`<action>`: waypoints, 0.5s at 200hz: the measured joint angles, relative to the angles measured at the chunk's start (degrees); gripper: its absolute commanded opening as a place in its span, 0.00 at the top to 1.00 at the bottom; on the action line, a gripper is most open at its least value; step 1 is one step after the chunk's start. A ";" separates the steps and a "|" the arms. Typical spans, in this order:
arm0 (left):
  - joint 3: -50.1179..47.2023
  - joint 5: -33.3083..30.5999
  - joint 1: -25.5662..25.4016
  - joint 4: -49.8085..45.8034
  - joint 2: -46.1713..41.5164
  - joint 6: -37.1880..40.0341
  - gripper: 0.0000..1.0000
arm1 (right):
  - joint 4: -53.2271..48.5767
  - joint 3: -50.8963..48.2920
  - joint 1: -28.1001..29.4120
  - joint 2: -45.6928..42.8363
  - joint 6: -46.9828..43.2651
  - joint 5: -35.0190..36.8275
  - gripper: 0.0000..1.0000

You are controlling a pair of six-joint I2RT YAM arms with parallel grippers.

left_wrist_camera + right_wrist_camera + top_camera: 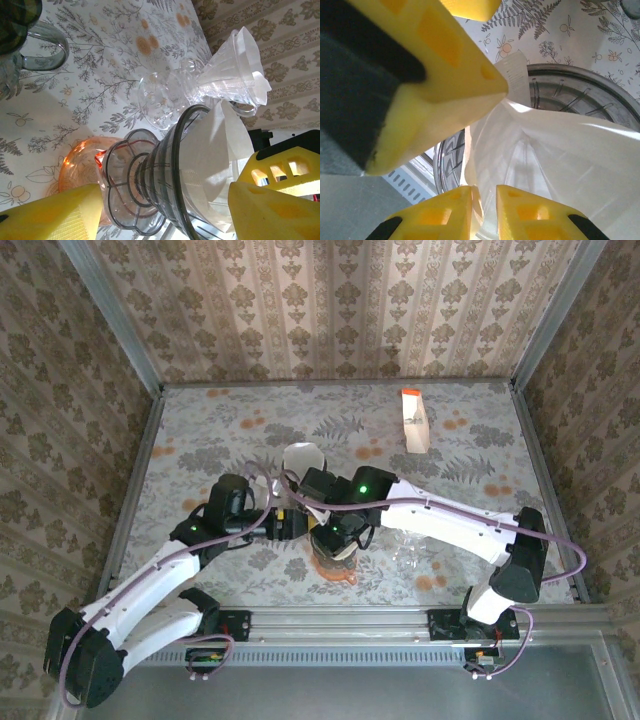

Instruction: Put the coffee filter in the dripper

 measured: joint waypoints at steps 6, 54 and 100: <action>0.00 -0.02 -0.15 -0.02 0.00 0.02 0.34 | 0.22 -0.02 0.00 -0.09 0.00 0.02 0.77; 0.02 -0.22 -0.31 -0.11 0.33 0.02 0.37 | 1.77 -0.81 -0.31 -1.25 0.37 -0.33 0.79; 0.04 -0.39 -0.61 -0.96 0.33 0.13 0.46 | 2.29 -1.81 -0.31 -1.25 1.16 -1.29 0.75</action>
